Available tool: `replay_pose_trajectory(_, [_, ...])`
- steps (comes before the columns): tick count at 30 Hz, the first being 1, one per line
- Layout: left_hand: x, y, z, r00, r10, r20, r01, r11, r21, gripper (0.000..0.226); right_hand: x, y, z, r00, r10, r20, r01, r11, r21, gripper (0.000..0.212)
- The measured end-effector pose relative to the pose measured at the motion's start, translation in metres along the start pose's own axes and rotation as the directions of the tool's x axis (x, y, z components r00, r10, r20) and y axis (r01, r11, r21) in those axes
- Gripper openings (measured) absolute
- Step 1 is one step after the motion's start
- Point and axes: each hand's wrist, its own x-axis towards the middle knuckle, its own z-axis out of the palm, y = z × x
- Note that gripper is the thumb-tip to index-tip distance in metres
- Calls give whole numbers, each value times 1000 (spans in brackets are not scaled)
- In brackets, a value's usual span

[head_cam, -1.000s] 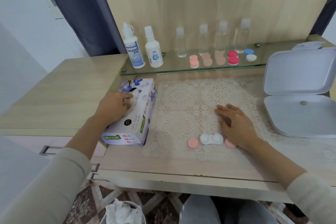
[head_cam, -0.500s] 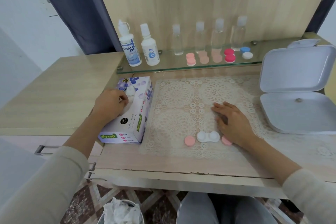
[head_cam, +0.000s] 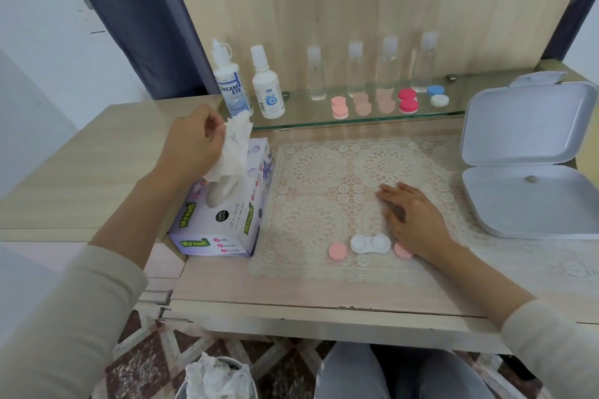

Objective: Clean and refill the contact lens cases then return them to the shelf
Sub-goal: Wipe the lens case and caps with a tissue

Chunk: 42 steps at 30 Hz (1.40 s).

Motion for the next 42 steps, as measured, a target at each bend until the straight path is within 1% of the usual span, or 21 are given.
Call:
replay_pose_trajectory(2, [-5,0,7,998,15,68,-16,1000,8,4,0,0,0,1000,-5,-1,5,1000,-1,37])
replay_pose_trajectory(7, [-23,-9,23,980,112,164,-115,993,13,12,0,0,-1,1000,-2,8,2,1000,-3,37])
replay_pose_trajectory(9, [-28,-8,27,969,82,233,-93,995,38,15,0,0,-1,1000,-1,7,1,1000,-1,37])
replay_pose_trajectory(11, [-31,-7,32,961,21,275,-47,995,88,18,0,-1,-1,1000,1,6,-1,1000,1,37])
replay_pose_trajectory(15, [-35,-8,39,965,-81,249,46,989,143,30,0,-1,-1,1000,3,5,-3,1000,5,36])
replay_pose_trajectory(17, [-36,-5,40,963,-86,255,29,975,218,32,-1,-1,-1,1000,3,8,-3,1000,1,37])
replay_pose_trajectory(19, [-38,-1,40,954,-93,284,23,971,239,42,-1,-2,-2,1000,6,13,-6,1000,4,36])
replay_pose_trajectory(21, [-41,1,41,954,-91,286,30,977,211,41,0,-5,-5,1000,24,12,-25,999,41,33])
replay_pose_trajectory(25, [-45,0,38,968,-52,245,12,987,162,30,2,-16,-22,995,97,31,-101,979,179,29])
replay_pose_trajectory(28, [-46,5,36,975,-9,223,-8,997,77,19,4,-31,-39,996,84,-6,-81,974,210,28])
replay_pose_trajectory(30, [-47,15,34,971,32,235,-26,999,-29,14,5,-43,-48,998,19,-61,-7,980,199,26])
replay_pose_trajectory(32, [-49,26,31,959,86,269,-48,988,-144,16,5,-57,-53,994,-80,-80,92,981,170,29])
replay_pose_trajectory(35, [-52,45,28,927,153,343,-48,954,-297,21,4,-76,-55,974,-225,-30,227,969,98,45])
replay_pose_trajectory(37, [-54,58,28,900,178,397,-19,928,-372,23,4,-84,-55,956,-292,-2,292,955,59,55])
replay_pose_trajectory(38, [-56,64,28,889,184,420,-3,918,-396,23,5,-86,-55,950,-312,4,312,949,53,56])
replay_pose_trajectory(39, [-57,68,29,880,187,437,15,908,-419,22,5,-86,-55,947,-322,4,321,945,56,52])
replay_pose_trajectory(40, [-58,71,30,876,186,445,32,898,-438,22,6,-86,-55,947,-322,1,321,945,60,44])
replay_pose_trajectory(42, [-61,74,33,877,174,448,64,881,-469,27,5,-84,-55,952,-306,-10,306,950,56,21])
